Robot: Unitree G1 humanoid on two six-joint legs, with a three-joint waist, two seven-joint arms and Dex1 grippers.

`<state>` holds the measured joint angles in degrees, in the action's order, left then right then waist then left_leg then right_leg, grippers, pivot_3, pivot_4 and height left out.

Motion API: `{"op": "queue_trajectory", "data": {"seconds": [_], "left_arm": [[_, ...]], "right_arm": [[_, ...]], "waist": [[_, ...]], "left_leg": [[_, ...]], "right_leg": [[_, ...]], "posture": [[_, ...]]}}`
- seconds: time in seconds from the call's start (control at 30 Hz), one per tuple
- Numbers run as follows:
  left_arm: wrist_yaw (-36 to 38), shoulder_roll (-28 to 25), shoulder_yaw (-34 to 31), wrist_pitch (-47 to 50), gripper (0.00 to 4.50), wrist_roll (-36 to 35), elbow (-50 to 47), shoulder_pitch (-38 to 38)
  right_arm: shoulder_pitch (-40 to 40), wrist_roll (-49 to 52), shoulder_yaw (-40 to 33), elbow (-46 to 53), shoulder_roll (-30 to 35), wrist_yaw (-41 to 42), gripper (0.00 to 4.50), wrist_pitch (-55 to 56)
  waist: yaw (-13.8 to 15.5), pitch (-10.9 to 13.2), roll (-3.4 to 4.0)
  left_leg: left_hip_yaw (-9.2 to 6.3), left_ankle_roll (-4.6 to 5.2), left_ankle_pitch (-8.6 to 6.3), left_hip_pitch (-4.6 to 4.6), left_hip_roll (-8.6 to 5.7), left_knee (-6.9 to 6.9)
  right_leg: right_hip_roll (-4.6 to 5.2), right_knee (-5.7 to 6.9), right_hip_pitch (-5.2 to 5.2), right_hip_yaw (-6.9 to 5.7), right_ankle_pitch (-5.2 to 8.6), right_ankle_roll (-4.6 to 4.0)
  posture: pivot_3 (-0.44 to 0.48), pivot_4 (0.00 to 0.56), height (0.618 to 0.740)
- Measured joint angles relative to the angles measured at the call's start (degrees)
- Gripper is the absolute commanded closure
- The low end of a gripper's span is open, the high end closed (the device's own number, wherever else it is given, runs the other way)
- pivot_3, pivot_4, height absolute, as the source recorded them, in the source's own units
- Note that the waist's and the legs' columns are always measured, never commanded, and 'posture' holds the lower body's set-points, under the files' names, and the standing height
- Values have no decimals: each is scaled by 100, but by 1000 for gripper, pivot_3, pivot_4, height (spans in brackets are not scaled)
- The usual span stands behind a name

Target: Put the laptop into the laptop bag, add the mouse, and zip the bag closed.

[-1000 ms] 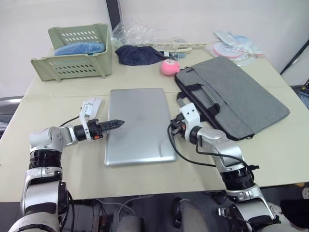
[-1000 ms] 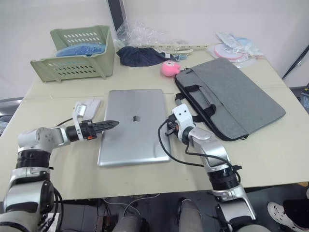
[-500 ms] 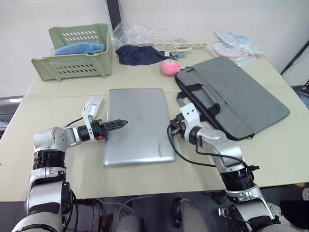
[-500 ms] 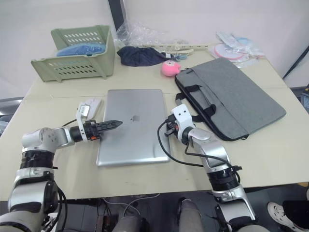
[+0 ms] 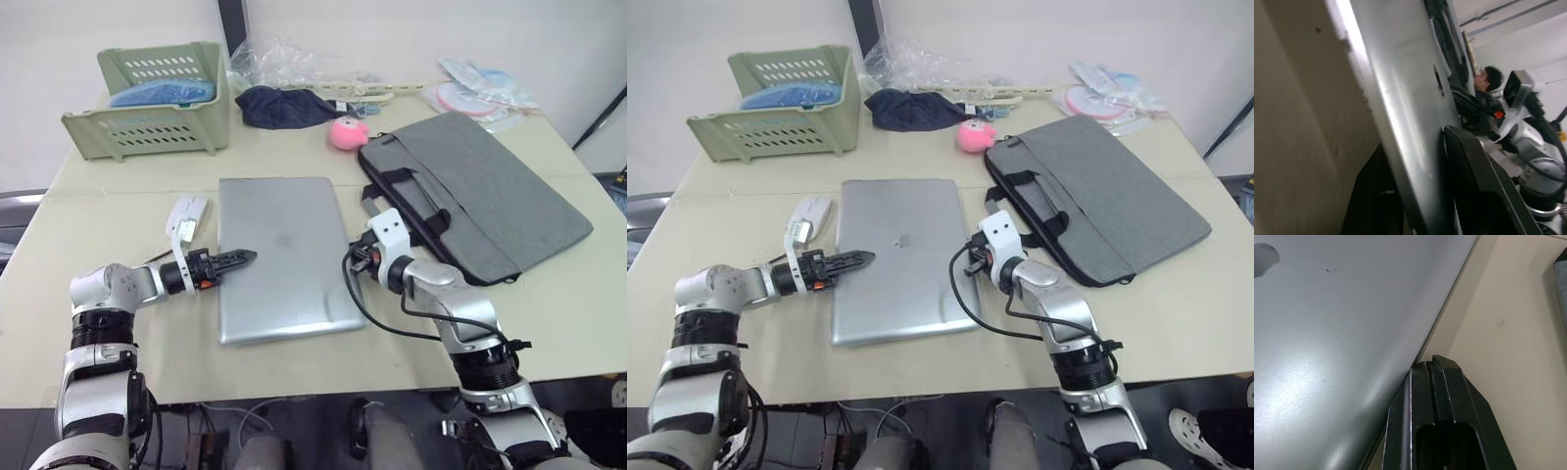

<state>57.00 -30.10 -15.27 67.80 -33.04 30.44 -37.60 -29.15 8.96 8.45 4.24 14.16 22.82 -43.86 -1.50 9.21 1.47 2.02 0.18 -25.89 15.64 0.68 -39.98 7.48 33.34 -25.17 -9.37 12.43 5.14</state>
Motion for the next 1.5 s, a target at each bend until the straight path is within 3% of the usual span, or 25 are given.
{"op": "queue_trajectory", "data": {"seconds": [0.5,0.93,1.1,1.27,1.33,1.5], "left_arm": [[-15,23,-10,156,3960,-204,-112,18],[-621,302,-170,600,3960,-639,-1000,342],[-1054,473,-380,865,3961,-892,-1602,604],[-1336,631,-547,1068,3961,-1076,-1972,840],[-1418,677,-621,1111,3961,-1120,-2067,901],[-1578,750,-713,1197,3961,-1189,-2185,938]], "right_arm": [[116,-6,-66,287,72,1,4500,-202],[111,176,-109,2531,1789,640,4500,-866],[-258,265,-444,2648,2171,685,3036,-1177],[-574,242,-661,2490,2514,709,735,-1222],[-646,227,-702,2408,2570,709,53,-1212],[-739,202,-760,2200,2591,708,53,-1143]], "waist": [[14,2,-13],[85,12,-30],[114,15,-35],[138,17,-40],[137,17,-41],[145,16,-43]], "left_leg": [[-14,1,-1,16,-2,-1],[-11,3,-1,55,-4,-7],[-4,3,-1,53,0,-6],[-3,3,-1,53,2,-7],[-2,3,-1,53,2,-7],[-2,3,-1,53,0,-7]], "right_leg": [[2,-5,-4,-1,0,0],[-1,-44,-23,-10,-4,7],[-4,-46,-24,-10,-5,9],[-5,-47,-24,-9,-6,11],[-4,-47,-24,-8,-6,11],[-4,-46,-24,-9,-7,12]], "posture": [[0,150,740],[0,150,740],[0,150,740],[0,150,740],[0,150,740],[0,150,740]]}}
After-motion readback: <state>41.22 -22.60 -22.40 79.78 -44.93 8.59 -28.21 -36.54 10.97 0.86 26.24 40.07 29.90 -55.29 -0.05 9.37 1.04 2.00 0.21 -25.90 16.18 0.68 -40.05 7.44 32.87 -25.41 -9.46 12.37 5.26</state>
